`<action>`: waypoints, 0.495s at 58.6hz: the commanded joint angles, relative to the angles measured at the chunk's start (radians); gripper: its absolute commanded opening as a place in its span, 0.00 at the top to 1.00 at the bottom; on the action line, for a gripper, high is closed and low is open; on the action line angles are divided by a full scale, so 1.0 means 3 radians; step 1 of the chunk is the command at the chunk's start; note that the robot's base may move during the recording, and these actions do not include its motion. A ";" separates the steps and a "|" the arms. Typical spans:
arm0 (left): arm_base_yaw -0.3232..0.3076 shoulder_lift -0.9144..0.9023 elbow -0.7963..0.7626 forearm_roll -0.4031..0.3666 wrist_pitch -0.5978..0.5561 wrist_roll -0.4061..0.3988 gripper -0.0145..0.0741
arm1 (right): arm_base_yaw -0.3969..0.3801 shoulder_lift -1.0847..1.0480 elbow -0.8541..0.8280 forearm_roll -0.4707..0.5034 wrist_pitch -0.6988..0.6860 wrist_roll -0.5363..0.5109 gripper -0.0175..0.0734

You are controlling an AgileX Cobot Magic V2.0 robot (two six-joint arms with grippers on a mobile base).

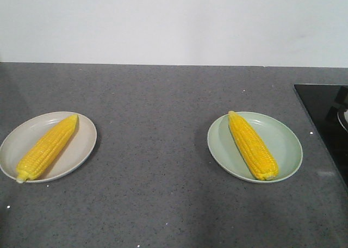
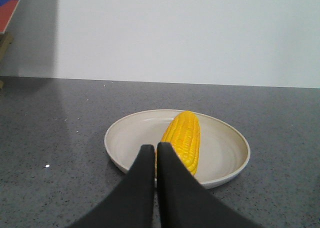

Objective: Distribute corn equally

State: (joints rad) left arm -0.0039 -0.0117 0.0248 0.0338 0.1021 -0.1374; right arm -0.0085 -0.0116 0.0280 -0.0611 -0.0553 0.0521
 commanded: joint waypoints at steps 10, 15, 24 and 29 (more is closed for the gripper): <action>-0.0031 -0.0048 -0.0073 -0.0002 -0.0270 -0.0031 0.84 | -0.0005 -0.0024 0.0063 -0.0126 -0.0433 0.0010 0.81; -0.0031 -0.0048 -0.0073 -0.0002 -0.0270 -0.0031 0.84 | -0.0005 -0.0024 0.0063 -0.0248 -0.0543 0.0010 0.81; -0.0031 -0.0048 -0.0073 -0.0002 -0.0270 -0.0031 0.84 | -0.0005 -0.0024 0.0063 -0.0312 -0.0640 0.0020 0.81; -0.0031 -0.0048 -0.0073 -0.0002 -0.0270 -0.0031 0.84 | -0.0005 -0.0024 0.0063 -0.0312 -0.0633 0.0020 0.81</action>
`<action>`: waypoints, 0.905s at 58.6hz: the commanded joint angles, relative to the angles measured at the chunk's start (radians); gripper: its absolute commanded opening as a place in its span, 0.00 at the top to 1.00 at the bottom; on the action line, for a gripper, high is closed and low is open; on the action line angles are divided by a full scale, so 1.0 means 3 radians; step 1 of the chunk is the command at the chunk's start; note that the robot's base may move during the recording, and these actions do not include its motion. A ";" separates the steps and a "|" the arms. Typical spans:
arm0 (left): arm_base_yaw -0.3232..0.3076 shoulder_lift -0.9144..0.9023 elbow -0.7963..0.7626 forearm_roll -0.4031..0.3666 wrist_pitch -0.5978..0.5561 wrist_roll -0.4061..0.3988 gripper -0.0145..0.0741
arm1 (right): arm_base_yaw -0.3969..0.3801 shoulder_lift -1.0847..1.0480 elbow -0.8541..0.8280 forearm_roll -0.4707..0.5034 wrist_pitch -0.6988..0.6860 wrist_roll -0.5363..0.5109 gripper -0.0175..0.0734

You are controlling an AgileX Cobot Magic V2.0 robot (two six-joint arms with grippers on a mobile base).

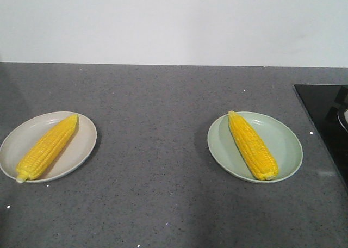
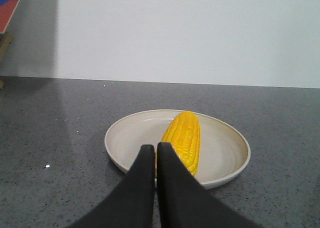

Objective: Distribute corn equally

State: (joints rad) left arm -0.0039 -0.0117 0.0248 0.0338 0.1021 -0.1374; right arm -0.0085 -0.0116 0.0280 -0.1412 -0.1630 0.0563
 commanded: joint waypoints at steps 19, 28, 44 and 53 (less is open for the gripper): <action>-0.0031 -0.0048 -0.0073 -0.0002 -0.0270 -0.0031 0.84 | -0.0005 -0.0024 0.0063 -0.0046 -0.0274 0.0006 0.81; -0.0031 -0.0048 -0.0073 -0.0002 -0.0270 -0.0031 0.84 | -0.0005 -0.0024 0.0063 -0.0046 -0.0274 0.0006 0.81; -0.0031 -0.0048 -0.0073 -0.0002 -0.0270 -0.0031 0.84 | -0.0005 -0.0024 0.0063 -0.0046 -0.0274 0.0006 0.81; -0.0031 -0.0048 -0.0073 -0.0002 -0.0270 -0.0031 0.84 | -0.0005 -0.0024 0.0063 -0.0046 -0.0274 0.0006 0.81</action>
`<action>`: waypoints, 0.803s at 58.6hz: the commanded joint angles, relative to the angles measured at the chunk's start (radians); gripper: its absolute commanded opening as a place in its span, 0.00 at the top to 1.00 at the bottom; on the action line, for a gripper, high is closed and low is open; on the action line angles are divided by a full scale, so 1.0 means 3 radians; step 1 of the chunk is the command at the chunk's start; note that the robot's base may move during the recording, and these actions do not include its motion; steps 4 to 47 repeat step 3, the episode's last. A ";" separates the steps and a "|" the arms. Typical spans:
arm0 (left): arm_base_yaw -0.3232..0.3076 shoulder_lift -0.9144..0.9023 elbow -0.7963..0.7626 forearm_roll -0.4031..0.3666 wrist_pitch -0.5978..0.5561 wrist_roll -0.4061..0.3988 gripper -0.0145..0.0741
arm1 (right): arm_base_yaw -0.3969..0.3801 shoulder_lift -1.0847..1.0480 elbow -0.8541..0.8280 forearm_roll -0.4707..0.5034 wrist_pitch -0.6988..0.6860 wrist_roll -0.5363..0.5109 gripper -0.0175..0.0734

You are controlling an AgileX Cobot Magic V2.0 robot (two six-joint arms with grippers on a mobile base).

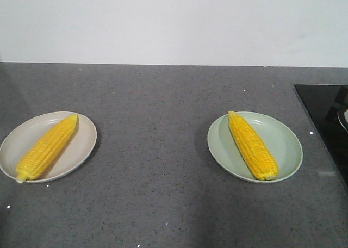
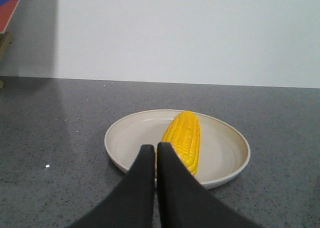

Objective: Distribute corn equally

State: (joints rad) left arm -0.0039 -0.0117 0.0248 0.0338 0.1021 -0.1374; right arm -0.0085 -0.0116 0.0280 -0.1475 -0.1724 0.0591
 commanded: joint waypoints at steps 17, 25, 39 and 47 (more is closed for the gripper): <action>-0.0031 -0.0048 -0.0073 -0.0002 -0.0270 -0.0031 0.84 | -0.0005 -0.0024 0.0063 -0.0024 -0.0243 -0.0003 0.81; -0.0031 -0.0048 -0.0073 -0.0002 -0.0270 -0.0031 0.84 | -0.0005 -0.0024 0.0063 -0.0024 -0.0243 -0.0003 0.81; -0.0031 -0.0048 -0.0073 -0.0002 -0.0270 -0.0031 0.84 | -0.0005 -0.0024 0.0063 -0.0024 -0.0243 -0.0003 0.81; -0.0031 -0.0048 -0.0073 -0.0002 -0.0270 -0.0031 0.84 | -0.0005 -0.0024 0.0063 -0.0024 -0.0243 -0.0003 0.81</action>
